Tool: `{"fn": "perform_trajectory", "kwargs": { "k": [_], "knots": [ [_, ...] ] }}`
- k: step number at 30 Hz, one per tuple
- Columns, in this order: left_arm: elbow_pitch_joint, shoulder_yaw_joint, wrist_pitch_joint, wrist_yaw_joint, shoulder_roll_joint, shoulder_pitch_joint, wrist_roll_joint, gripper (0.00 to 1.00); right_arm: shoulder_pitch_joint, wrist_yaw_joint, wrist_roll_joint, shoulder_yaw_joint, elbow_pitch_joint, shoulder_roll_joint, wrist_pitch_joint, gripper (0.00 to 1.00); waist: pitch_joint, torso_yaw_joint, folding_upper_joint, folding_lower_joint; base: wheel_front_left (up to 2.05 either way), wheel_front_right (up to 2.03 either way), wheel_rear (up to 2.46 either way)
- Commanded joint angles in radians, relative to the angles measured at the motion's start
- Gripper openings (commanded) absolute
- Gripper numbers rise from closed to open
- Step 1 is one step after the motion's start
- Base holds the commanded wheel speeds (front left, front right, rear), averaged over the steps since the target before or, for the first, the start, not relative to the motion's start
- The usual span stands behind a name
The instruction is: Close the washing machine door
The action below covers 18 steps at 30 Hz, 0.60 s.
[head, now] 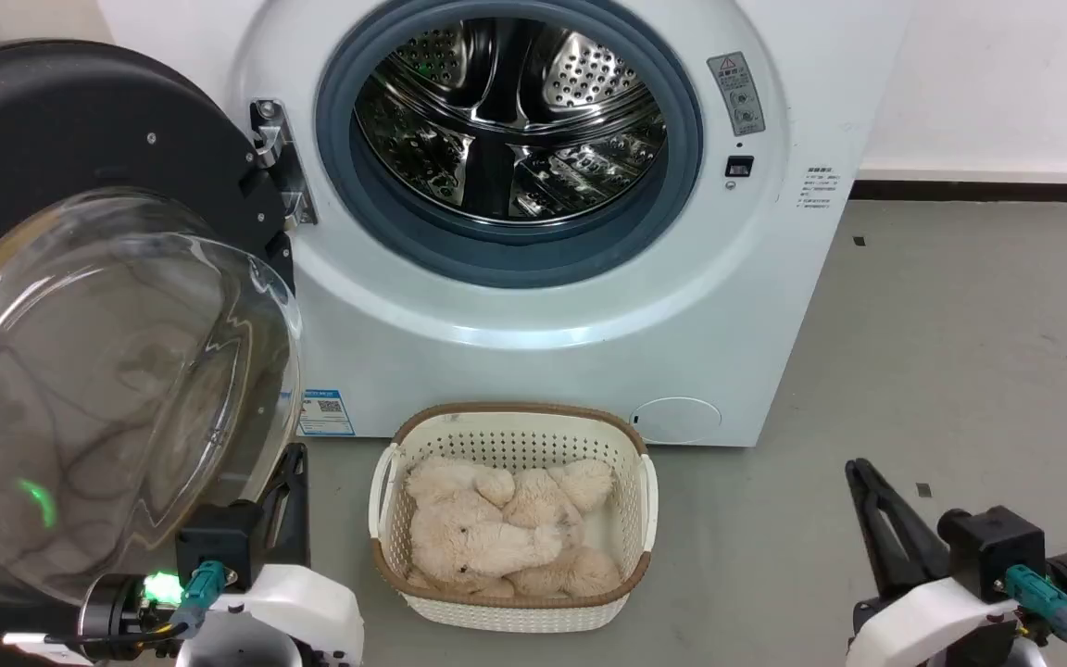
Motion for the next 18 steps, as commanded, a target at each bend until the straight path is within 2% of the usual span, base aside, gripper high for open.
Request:
{"fn": "perform_trajectory", "kwargs": {
  "k": [1,18],
  "knots": [
    [0.001,-0.001,0.0,0.001,0.0,0.0,0.0,1.0,0.0,0.0,0.001,0.0,0.001,0.0,0.0,1.0,0.0,0.0,-0.0001,0.0,0.0,0.0,0.0],
    [0.0,-0.014,-0.028,0.007,0.0,0.004,-0.021,1.0,0.009,0.0,0.03,-0.005,-0.008,0.0,-0.028,1.0,0.003,0.008,-0.0001,0.0,0.0,0.0,0.0]
  ]
}}
